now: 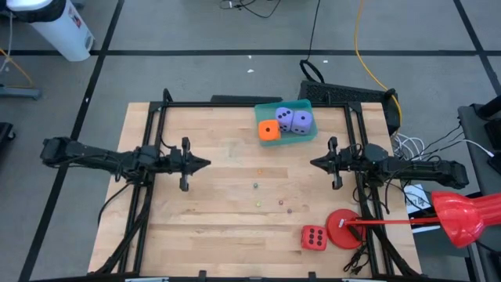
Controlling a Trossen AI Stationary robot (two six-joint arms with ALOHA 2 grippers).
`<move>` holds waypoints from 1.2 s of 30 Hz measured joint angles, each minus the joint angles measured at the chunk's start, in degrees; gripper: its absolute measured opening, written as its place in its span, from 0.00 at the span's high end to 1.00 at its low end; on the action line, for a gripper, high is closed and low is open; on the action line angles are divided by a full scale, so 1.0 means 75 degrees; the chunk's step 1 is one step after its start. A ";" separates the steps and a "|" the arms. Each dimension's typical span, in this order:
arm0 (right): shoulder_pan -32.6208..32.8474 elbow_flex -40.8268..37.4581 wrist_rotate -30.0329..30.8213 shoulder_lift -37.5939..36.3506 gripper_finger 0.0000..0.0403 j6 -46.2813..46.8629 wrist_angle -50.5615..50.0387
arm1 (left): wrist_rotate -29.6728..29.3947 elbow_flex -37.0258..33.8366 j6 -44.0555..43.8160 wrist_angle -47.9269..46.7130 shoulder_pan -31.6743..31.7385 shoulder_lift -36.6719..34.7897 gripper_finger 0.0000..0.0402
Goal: Pick & Place Dice
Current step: Put the large red dice into the blue transparent bin
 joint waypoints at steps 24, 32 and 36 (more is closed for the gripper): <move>0.0000 -0.0001 0.0042 0.0003 1.00 0.0181 0.0018 | -0.1010 -0.0265 0.0312 -0.0203 -0.0579 -0.0380 0.99; 0.0000 -0.0001 0.0028 0.0233 1.00 0.0230 0.0548 | -0.1214 -0.0265 -0.0290 -0.0749 -0.0580 -0.0378 0.99; -0.0002 -0.0001 0.0303 0.0454 1.00 0.0233 0.0554 | -0.1207 -0.0265 -0.0359 -0.0892 -0.0589 -0.0378 0.97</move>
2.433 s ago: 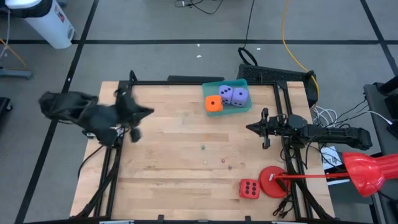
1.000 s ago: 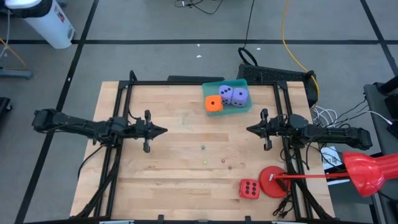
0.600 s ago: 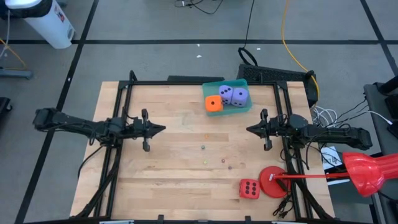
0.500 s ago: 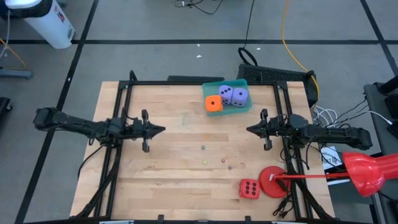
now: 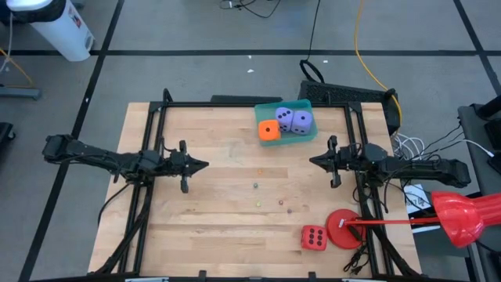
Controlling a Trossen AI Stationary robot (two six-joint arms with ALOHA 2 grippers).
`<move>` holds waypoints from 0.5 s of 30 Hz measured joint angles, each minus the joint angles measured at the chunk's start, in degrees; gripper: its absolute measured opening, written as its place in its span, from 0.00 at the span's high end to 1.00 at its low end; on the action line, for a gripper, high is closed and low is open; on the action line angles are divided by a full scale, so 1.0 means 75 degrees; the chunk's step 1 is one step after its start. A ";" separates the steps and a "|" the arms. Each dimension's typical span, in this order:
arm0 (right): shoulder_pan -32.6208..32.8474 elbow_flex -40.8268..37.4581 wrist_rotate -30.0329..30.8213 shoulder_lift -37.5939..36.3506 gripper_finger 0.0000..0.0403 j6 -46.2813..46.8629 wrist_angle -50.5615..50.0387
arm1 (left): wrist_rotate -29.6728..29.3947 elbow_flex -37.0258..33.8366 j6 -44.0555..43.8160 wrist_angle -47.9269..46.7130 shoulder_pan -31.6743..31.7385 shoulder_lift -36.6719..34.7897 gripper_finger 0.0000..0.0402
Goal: Pick & Place Dice
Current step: Put the large red dice into the blue transparent bin
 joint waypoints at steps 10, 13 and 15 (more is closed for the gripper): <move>0.0002 0.0198 0.0714 0.0708 1.00 -0.0106 -0.0225 | 0.0255 0.0000 -0.0512 -0.0191 -0.0006 0.0284 0.97; 0.0002 0.0216 0.0736 0.0927 1.00 -0.0089 -0.0157 | 0.0199 0.0000 -0.0763 -0.0170 -0.0009 0.0566 0.96; 0.0002 0.0221 0.0744 0.1043 1.00 -0.0091 -0.0165 | 0.0196 0.0000 -0.0854 -0.0111 -0.0006 0.0798 0.97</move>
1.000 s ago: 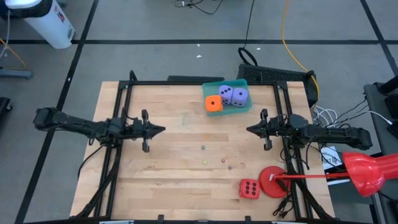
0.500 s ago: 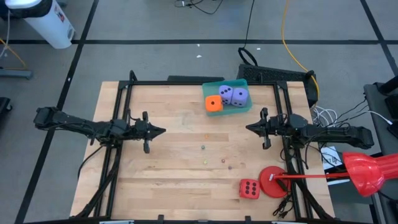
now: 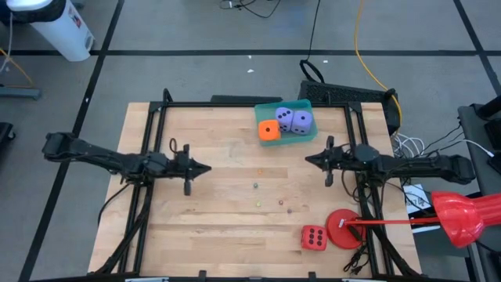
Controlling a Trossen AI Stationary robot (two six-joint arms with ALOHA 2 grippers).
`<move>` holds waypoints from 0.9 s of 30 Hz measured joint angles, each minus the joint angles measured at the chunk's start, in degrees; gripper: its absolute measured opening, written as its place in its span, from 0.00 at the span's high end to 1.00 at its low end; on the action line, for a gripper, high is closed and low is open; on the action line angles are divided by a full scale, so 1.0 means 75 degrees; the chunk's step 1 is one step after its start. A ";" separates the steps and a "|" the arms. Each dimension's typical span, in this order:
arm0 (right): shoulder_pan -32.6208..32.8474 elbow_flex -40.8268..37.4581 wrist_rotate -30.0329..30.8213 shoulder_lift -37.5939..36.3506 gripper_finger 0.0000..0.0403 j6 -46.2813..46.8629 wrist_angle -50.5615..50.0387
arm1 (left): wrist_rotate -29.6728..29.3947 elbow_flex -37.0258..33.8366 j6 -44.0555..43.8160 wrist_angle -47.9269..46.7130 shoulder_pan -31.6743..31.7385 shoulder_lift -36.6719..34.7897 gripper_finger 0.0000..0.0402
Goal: Pick & Place Dice
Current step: Put the large red dice into the blue transparent bin
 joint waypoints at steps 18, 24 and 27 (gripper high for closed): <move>0.0236 0.0809 0.0791 0.0524 1.00 -0.0242 -0.0811 | -0.0402 0.0003 0.0379 0.1342 -0.0003 0.1155 0.96; 0.0406 0.1599 0.0776 0.1014 1.00 -0.0355 -0.1860 | -0.0399 0.0003 0.0153 0.1340 0.0000 0.1155 0.97; 0.0648 0.2062 0.0796 0.1338 1.00 -0.0387 -0.2373 | -0.0397 0.0003 0.0120 0.1339 0.0000 0.1155 0.99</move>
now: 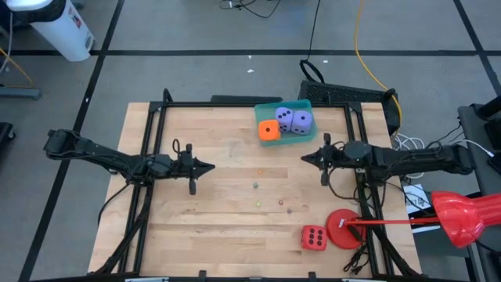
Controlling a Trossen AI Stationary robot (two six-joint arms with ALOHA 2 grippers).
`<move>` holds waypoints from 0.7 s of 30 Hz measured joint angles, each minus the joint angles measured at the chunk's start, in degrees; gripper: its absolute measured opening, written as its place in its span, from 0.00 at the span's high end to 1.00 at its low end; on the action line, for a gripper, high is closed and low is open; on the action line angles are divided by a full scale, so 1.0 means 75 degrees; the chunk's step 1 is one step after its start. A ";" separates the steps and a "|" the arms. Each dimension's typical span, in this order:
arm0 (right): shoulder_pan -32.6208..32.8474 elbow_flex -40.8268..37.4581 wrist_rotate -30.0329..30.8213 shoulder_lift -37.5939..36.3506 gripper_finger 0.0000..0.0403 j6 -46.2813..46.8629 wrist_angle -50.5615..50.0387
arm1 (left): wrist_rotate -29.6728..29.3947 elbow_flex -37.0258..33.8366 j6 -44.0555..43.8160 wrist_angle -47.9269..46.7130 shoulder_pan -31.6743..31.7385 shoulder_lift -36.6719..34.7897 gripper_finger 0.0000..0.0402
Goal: Pick & Place Dice
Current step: Put the large red dice into the blue transparent bin
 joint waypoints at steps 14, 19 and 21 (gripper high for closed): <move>0.1880 0.1998 -0.0032 0.1444 1.00 0.1212 -0.3971 | 0.0006 0.0000 -0.0171 -0.0017 0.0000 0.0000 0.97; 0.2702 0.2076 -0.0226 0.1528 1.00 0.1706 -0.3891 | 0.0004 0.0000 -0.0171 -0.0017 0.0000 0.0000 0.99; 0.3016 0.2122 -0.0262 0.1560 1.00 0.1841 -0.3791 | 0.0002 0.0000 -0.0171 -0.0017 0.0000 0.0000 0.97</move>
